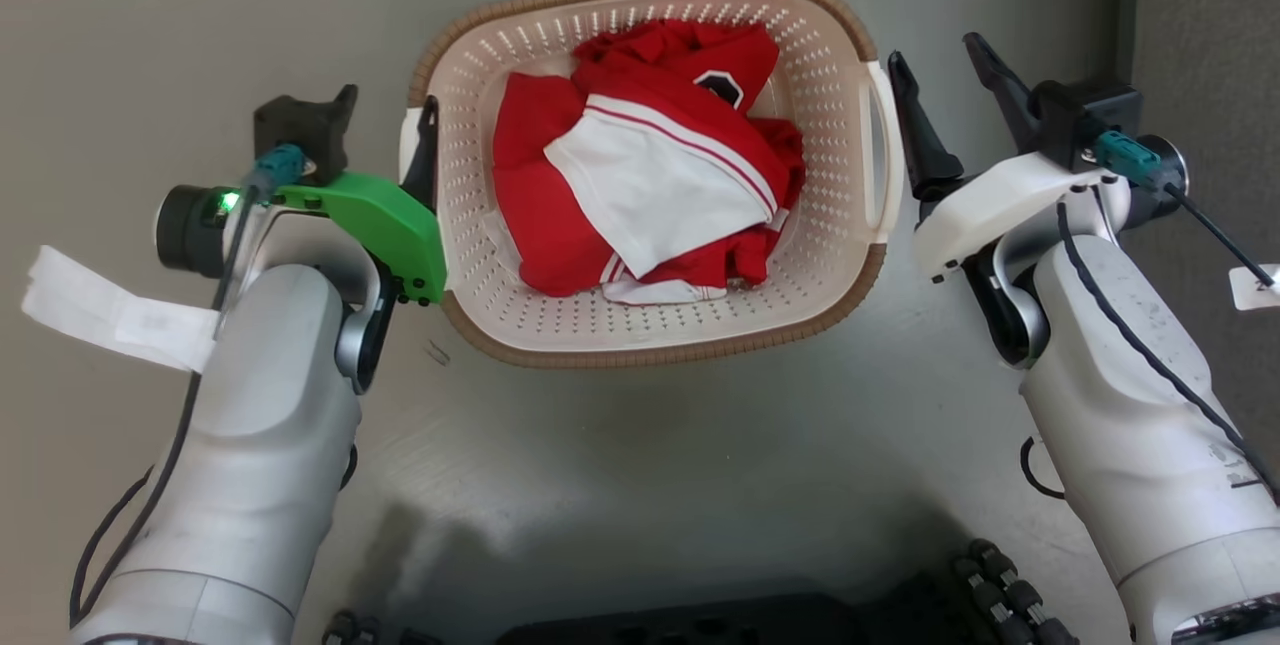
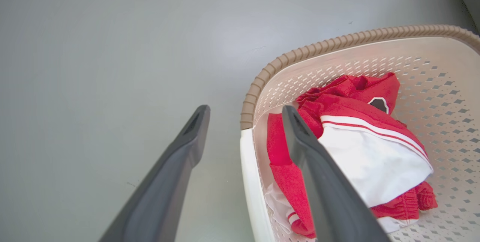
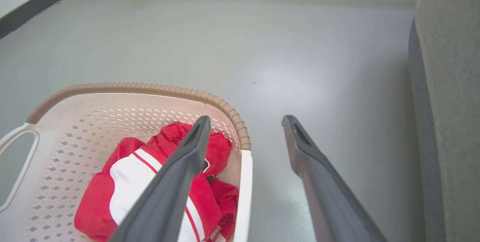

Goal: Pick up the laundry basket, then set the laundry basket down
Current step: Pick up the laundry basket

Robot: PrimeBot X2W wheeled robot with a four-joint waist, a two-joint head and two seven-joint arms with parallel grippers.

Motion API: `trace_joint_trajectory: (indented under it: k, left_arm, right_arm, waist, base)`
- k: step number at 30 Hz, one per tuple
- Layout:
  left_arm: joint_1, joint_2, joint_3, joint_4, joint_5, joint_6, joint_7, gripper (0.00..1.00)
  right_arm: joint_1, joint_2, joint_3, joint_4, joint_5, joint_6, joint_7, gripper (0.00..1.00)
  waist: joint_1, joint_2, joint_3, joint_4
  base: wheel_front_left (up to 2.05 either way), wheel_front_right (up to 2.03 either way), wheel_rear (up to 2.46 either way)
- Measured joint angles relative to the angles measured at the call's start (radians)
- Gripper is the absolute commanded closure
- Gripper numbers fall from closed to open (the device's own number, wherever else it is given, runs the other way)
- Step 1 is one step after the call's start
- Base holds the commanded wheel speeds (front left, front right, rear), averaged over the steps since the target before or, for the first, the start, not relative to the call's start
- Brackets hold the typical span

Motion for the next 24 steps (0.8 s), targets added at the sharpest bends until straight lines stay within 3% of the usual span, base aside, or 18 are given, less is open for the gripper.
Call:
trace_joint_trajectory:
  k: [23,24]
  left_arm:
    - [-0.133,-0.008,0.015,0.207,-0.042,-0.044,0.008,0.0]
    - [-0.141,-0.009,0.011,0.212,-0.043,-0.046,0.009,0.25]
  right_arm:
    - [-0.087,0.023,0.048,0.166,0.008,0.023,0.0,0.0]
    - [-0.093,0.023,0.047,0.172,0.011,0.023,0.0,0.05]
  waist:
    - [0.0,0.0,0.141,-0.021]
    - [0.0,0.0,0.144,-0.021]
  base:
    - [0.0,0.0,0.0]
    - [0.0,0.0,0.0]
